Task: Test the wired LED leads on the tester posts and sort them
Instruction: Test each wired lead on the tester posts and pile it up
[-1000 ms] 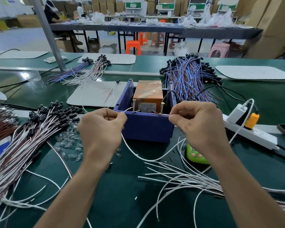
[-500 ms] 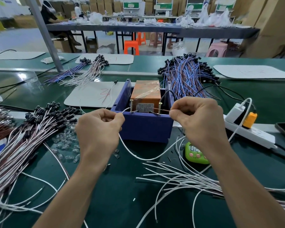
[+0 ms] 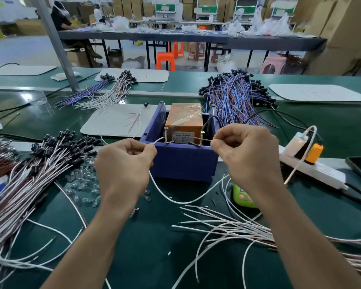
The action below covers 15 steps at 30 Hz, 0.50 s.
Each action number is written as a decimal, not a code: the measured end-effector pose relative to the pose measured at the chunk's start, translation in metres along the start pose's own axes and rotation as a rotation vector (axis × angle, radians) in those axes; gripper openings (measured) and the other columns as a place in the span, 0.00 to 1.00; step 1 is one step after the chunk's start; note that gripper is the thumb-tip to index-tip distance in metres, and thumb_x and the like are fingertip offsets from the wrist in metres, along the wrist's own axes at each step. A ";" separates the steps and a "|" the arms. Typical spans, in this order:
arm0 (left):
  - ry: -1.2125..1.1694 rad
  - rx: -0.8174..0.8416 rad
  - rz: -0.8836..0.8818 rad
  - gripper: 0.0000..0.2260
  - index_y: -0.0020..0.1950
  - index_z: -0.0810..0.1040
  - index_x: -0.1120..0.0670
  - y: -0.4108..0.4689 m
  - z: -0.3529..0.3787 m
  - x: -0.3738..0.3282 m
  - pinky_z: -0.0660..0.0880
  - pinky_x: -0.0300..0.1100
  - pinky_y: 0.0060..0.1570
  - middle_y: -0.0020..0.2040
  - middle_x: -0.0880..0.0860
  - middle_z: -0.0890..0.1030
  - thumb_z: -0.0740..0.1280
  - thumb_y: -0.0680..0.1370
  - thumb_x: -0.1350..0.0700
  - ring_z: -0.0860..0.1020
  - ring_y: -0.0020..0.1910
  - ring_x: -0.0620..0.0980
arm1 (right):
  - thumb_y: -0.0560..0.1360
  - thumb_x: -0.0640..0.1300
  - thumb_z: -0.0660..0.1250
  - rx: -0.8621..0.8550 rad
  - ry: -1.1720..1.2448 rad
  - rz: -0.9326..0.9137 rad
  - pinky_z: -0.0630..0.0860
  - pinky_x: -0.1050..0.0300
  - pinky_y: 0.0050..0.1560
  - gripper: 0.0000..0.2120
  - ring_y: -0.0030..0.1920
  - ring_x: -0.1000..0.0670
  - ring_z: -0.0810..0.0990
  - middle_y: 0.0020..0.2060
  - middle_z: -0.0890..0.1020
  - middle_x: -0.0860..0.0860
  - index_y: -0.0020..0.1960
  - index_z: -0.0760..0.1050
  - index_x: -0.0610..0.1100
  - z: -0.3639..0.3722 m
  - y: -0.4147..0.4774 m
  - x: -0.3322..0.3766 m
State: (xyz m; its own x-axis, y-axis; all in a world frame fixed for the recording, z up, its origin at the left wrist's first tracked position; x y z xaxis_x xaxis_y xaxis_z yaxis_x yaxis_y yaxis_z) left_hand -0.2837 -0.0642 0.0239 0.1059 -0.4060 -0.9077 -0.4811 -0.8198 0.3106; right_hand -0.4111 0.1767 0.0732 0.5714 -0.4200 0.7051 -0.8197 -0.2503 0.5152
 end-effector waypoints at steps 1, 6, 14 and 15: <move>-0.030 0.010 -0.005 0.08 0.32 0.83 0.48 -0.001 0.000 -0.001 0.71 0.34 0.26 0.26 0.44 0.81 0.76 0.70 0.53 0.76 0.22 0.39 | 0.70 0.41 0.78 0.013 -0.004 0.000 0.74 0.69 0.34 0.07 0.30 0.58 0.81 0.28 0.83 0.59 0.36 0.83 0.50 -0.002 -0.003 0.002; -0.527 0.119 0.004 0.06 0.33 0.83 0.48 -0.015 0.004 -0.022 0.66 0.35 0.24 0.22 0.49 0.75 0.72 0.70 0.55 0.69 0.21 0.46 | 0.74 0.49 0.73 0.239 -0.109 -0.015 0.73 0.67 0.40 0.01 0.38 0.59 0.80 0.35 0.84 0.59 0.45 0.83 0.55 0.005 -0.033 0.013; -0.716 0.090 -0.032 0.08 0.45 0.72 0.48 -0.049 0.014 -0.045 0.63 0.39 0.24 0.23 0.46 0.73 0.62 0.85 0.56 0.67 0.22 0.45 | 0.68 0.75 0.64 0.823 -0.295 0.054 0.71 0.55 0.59 0.26 0.58 0.59 0.69 0.52 0.76 0.64 0.61 0.67 0.65 0.021 -0.116 0.008; -0.742 0.093 -0.043 0.08 0.46 0.71 0.50 -0.052 0.016 -0.048 0.64 0.38 0.24 0.23 0.46 0.73 0.60 0.86 0.56 0.68 0.22 0.45 | 0.71 0.70 0.67 0.827 -0.353 0.049 0.70 0.54 0.60 0.23 0.57 0.56 0.68 0.52 0.75 0.62 0.61 0.66 0.65 0.017 -0.122 0.005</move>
State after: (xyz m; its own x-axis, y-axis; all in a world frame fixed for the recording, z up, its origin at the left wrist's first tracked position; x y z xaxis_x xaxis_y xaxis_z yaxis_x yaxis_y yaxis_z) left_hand -0.2779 0.0045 0.0464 -0.4732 0.0316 -0.8804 -0.5648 -0.7778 0.2757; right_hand -0.3089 0.1899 0.0059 0.6014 -0.6559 0.4562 -0.6876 -0.7157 -0.1226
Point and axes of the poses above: each hand's wrist, its own y-axis towards the middle knuckle, its own z-axis out of the palm, x = y × z, the point moved 10 cm from there along y, towards the middle knuckle
